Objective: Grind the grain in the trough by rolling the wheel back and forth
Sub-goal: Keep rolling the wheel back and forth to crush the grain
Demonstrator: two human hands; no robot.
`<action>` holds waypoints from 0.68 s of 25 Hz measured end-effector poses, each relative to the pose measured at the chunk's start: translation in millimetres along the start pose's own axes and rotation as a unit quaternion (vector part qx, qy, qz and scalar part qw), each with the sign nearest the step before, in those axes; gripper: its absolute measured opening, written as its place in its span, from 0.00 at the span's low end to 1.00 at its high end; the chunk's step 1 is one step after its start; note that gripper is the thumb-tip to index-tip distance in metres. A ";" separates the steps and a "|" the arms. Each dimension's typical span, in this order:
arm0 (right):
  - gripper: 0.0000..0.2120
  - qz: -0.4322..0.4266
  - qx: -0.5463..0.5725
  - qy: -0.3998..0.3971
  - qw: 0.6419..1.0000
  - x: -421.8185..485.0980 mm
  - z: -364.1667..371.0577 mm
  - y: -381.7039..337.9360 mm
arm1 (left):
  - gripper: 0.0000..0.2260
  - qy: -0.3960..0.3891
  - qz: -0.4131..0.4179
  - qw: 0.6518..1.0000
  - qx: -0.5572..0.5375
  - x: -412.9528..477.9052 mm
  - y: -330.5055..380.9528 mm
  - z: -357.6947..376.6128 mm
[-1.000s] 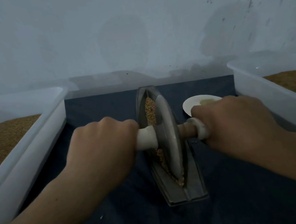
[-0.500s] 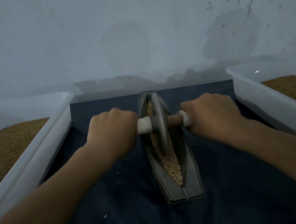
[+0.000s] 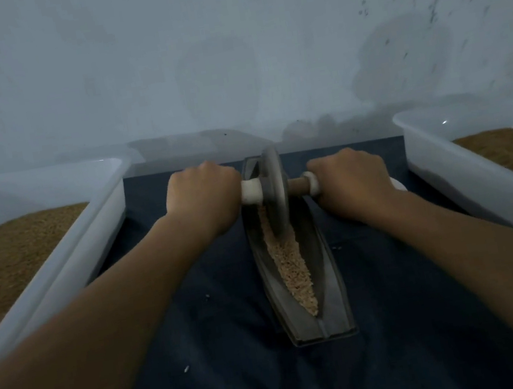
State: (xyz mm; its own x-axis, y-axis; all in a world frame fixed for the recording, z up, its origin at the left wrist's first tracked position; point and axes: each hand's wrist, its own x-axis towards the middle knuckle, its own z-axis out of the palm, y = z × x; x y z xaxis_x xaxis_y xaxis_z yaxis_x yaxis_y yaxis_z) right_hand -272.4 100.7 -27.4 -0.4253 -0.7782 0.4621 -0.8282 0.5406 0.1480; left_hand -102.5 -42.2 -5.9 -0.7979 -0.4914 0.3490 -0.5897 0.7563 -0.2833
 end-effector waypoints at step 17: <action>0.09 0.015 0.001 -0.035 0.999 -3.0 -7.0 1.0 | 0.06 -0.007 0.002 1.000 -0.008 2.5 -2.0 1.5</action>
State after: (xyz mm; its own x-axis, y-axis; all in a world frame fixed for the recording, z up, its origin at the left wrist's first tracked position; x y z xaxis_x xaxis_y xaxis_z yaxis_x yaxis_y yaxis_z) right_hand -269.4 105.8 -22.5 -0.4753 -0.7816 0.4041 -0.8147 0.5643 0.1332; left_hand -103.4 -45.6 -5.8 -0.8016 -0.4951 0.3351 -0.5852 0.7645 -0.2702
